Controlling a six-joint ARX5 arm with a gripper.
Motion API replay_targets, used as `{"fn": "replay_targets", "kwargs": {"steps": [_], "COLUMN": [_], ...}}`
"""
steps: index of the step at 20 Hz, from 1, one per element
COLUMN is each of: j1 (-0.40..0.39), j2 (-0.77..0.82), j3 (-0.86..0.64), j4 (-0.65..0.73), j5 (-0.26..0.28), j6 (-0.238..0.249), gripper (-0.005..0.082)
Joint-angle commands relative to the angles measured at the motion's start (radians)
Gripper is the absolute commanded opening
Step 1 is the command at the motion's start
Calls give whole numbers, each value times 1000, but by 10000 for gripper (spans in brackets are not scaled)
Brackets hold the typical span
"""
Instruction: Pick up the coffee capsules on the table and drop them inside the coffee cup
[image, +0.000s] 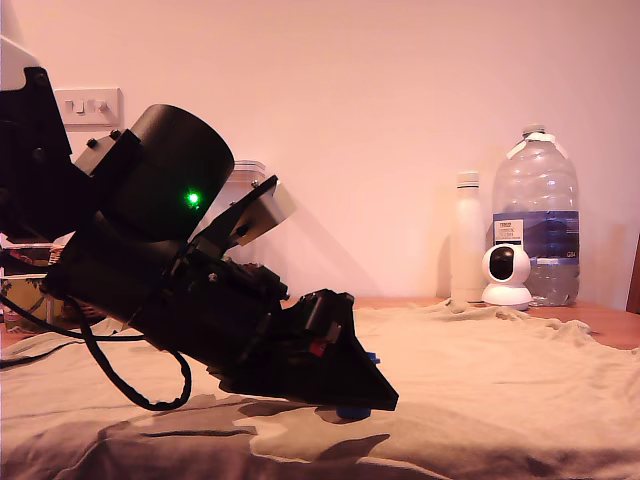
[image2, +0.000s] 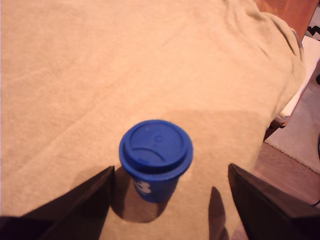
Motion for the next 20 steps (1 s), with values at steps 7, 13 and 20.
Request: {"fn": "replay_targets", "kwargs": {"steps": [7,13,20], "j1": [-4,-4,-3], "j2": [11,11,2], "j3": [14,27,27], "j4": [7,8,4], "j5": [-25,-26,6], "j6": [-6,-4,-1], "gripper": [382,246,246]}}
